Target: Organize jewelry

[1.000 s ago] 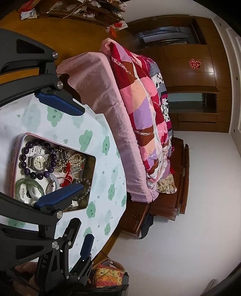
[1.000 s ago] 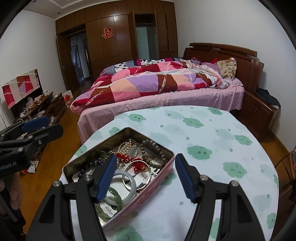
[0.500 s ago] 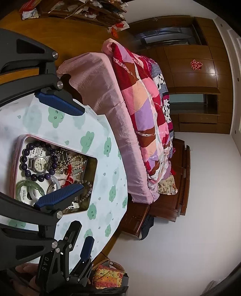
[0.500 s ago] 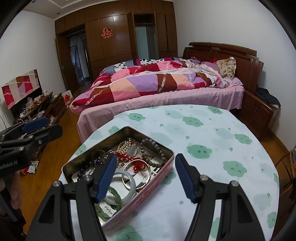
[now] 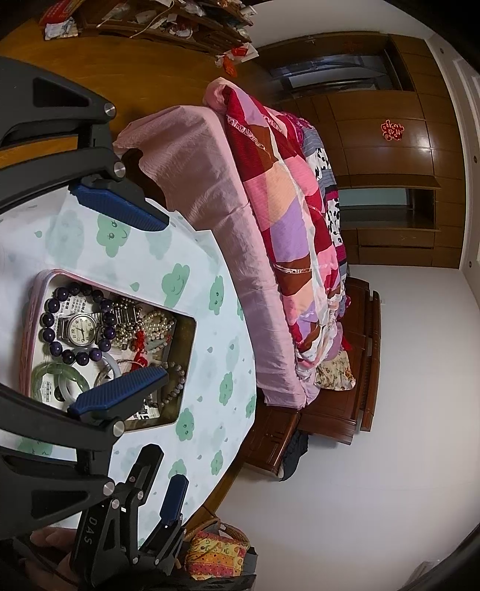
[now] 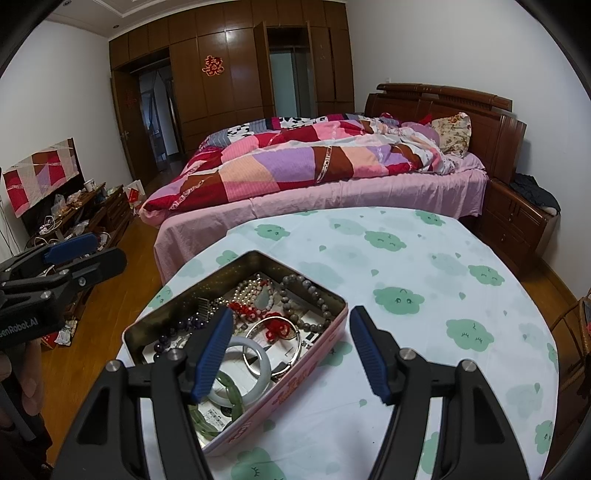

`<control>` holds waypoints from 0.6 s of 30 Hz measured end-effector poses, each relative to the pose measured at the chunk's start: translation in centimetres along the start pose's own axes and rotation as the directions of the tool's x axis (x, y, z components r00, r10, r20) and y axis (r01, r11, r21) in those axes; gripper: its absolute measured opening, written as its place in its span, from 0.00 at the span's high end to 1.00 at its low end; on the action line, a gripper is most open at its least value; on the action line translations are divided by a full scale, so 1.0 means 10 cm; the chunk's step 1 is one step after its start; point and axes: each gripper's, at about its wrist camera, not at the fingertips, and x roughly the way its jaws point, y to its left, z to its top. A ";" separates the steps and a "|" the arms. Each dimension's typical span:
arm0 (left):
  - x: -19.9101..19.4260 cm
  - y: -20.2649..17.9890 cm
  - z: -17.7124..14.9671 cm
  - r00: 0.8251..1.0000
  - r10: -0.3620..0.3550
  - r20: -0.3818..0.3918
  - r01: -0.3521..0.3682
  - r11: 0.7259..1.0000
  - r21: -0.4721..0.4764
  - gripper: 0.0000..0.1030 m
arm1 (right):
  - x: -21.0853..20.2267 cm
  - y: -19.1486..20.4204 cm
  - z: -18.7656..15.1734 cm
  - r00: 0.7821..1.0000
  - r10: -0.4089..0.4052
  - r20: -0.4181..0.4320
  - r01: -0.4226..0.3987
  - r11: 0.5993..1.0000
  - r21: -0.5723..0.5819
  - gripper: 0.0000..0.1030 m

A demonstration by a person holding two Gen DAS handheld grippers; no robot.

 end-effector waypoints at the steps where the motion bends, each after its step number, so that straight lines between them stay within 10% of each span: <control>1: 0.01 0.01 -0.01 1.000 0.000 -0.002 0.000 1.000 -0.002 0.26 | 0.00 0.00 0.00 1.000 -0.001 0.000 0.001 1.000 0.000 0.34; 18: 0.10 0.02 -0.03 0.999 0.004 -0.037 -0.005 1.000 -0.024 0.26 | 0.01 -0.01 -0.03 1.000 -0.002 -0.003 0.002 1.000 -0.001 0.34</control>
